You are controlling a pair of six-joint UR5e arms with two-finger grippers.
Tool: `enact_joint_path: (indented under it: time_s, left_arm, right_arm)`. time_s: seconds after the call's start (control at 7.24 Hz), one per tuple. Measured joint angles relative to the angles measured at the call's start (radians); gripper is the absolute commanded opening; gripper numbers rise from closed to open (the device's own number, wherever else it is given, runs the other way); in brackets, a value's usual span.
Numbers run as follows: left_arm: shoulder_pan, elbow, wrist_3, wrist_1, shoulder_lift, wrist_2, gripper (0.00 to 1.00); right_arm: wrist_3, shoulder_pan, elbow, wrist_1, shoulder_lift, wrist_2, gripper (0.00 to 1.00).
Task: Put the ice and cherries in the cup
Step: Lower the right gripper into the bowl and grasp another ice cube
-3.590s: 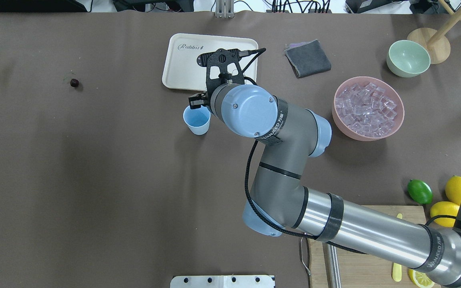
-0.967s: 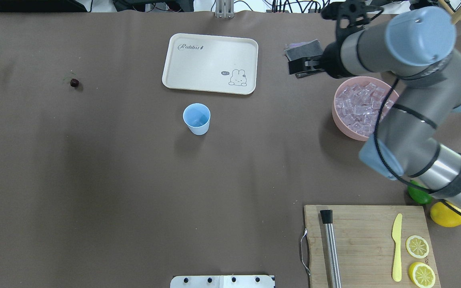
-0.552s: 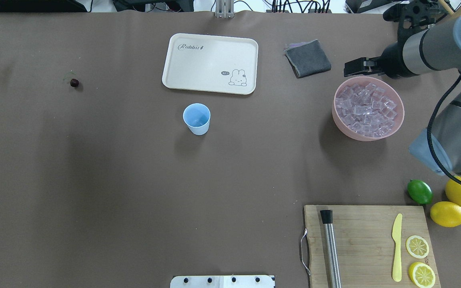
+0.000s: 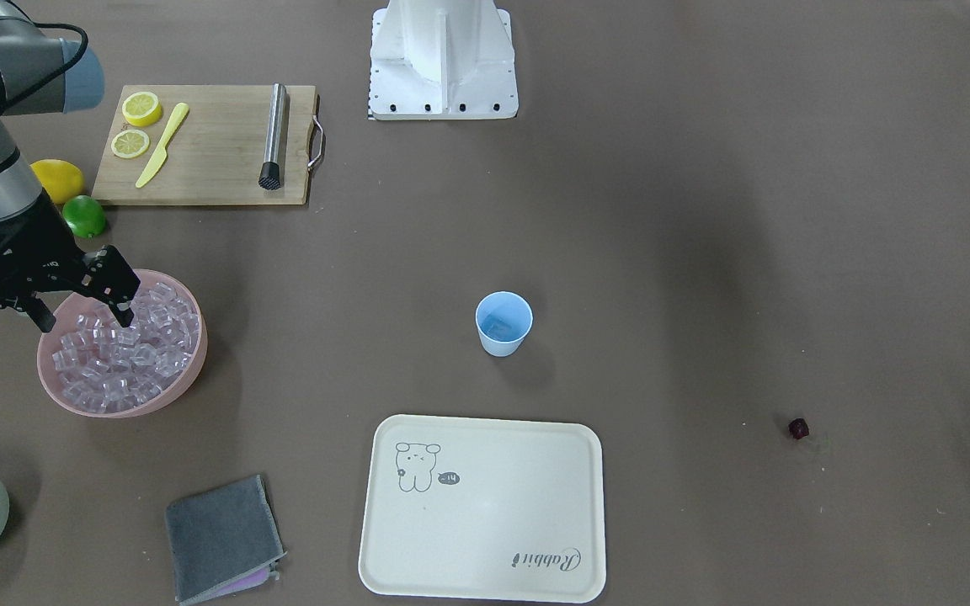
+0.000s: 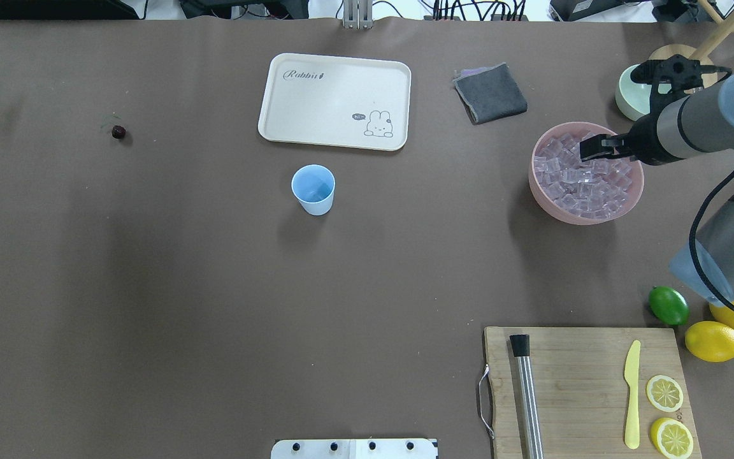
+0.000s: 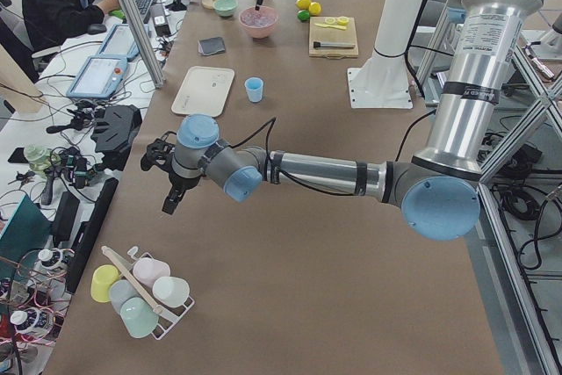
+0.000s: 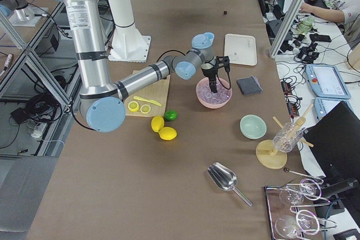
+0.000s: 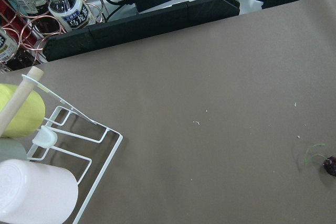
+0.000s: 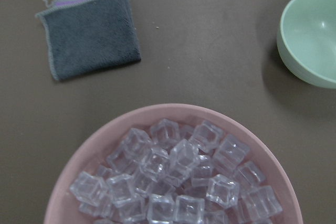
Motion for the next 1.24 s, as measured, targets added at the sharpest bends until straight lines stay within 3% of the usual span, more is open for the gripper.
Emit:
enact_joint_path:
  time_s: [0.97, 1.1, 1.24]
  left_arm:
    - [0.001, -0.061, -0.019, -0.029, 0.058, 0.001, 0.98]
    - [0.001, -0.06, -0.02, -0.029, 0.058, 0.001, 0.98]
    - [0.001, -0.059, -0.02, -0.029, 0.058, 0.001, 0.98]
  right_arm:
    - [0.004, -0.104, -0.057, 0.0, 0.007, -0.085, 0.71]
    - [0.005, -0.105, -0.063, 0.0, 0.007, -0.087, 0.63]
    - [0.005, -0.106, -0.067, 0.0, 0.01, -0.088, 0.46]
